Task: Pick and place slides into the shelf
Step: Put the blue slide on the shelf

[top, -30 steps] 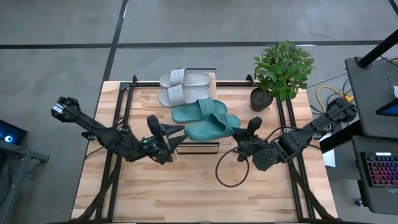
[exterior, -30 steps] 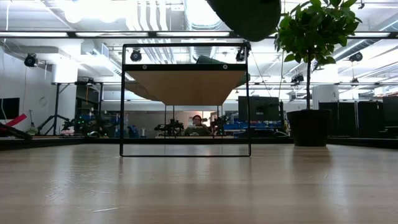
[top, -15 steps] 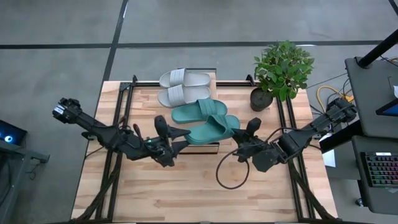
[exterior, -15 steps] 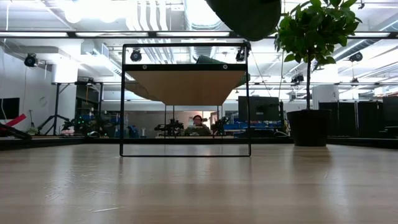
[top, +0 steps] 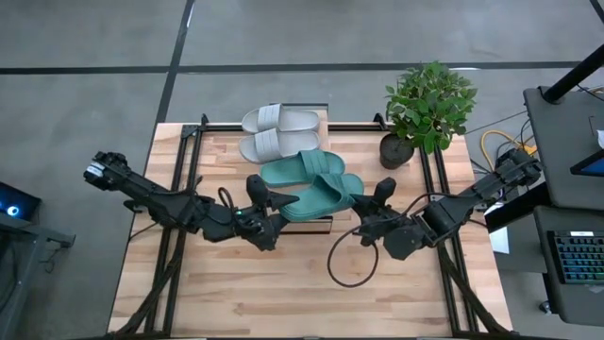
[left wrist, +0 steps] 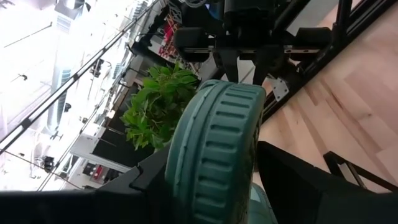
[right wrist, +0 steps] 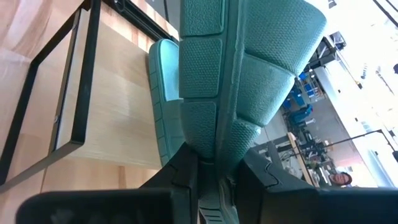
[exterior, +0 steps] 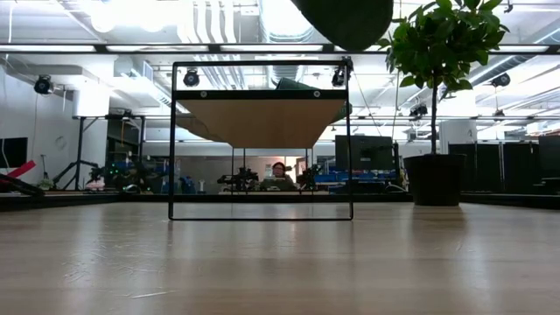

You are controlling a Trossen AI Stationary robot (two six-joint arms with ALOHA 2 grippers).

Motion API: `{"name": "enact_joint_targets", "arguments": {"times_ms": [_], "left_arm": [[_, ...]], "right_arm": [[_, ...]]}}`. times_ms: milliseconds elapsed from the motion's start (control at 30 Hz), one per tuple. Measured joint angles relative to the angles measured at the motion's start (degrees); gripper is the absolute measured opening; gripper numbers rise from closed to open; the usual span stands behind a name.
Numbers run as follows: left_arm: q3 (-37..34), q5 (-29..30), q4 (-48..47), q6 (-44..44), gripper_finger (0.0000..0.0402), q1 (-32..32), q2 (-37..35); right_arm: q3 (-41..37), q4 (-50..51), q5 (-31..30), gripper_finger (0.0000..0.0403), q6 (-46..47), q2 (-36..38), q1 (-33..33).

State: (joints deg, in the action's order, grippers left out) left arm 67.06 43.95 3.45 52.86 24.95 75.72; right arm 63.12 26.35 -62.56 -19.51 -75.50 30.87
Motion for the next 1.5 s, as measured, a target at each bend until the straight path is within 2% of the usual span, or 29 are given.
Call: {"name": "enact_joint_targets", "arguments": {"times_ms": [333,467,633,733,800,1000,1133,1300,1500], "left_arm": [[0.1,0.0,-0.1,0.0,0.0184,-0.1,-0.2],[0.2,-1.3,-2.4,0.0,0.0136,-0.1,-0.3],[0.4,-3.0,-4.5,0.1,0.0038,-0.1,-0.3],[0.4,-3.0,-4.3,0.0,0.0036,-0.1,-0.5],[0.4,-3.0,-4.1,0.0,0.0036,-0.1,-0.5],[0.3,-1.8,-4.0,0.0,0.0035,-0.1,-0.7],[0.0,-0.5,-6.7,-0.7,0.0035,0.8,-2.4],[-2.0,0.4,-10.4,-4.9,0.0035,3.2,-8.2],[-9.8,-5.1,-7.4,-4.5,0.0035,6.6,-15.9]], "right_arm": [[0.1,0.0,0.0,0.0053,0.0,0.0,0.0],[0.1,0.0,0.0,0.0051,-0.1,0.0,0.0],[0.1,-0.2,-0.1,0.005,-0.1,0.0,0.0],[0.1,-0.2,-0.2,0.005,-0.1,0.0,0.0],[0.1,-0.2,-0.1,0.0066,0.0,0.0,0.0],[1.3,0.5,-1.1,0.0172,1.3,0.4,0.0],[1.7,1.2,-1.0,0.0217,2.7,1.8,0.3],[1.4,3.3,-0.7,0.0237,6.2,5.6,1.9],[-0.6,3.5,0.2,0.0235,7.3,10.7,6.1]]}}
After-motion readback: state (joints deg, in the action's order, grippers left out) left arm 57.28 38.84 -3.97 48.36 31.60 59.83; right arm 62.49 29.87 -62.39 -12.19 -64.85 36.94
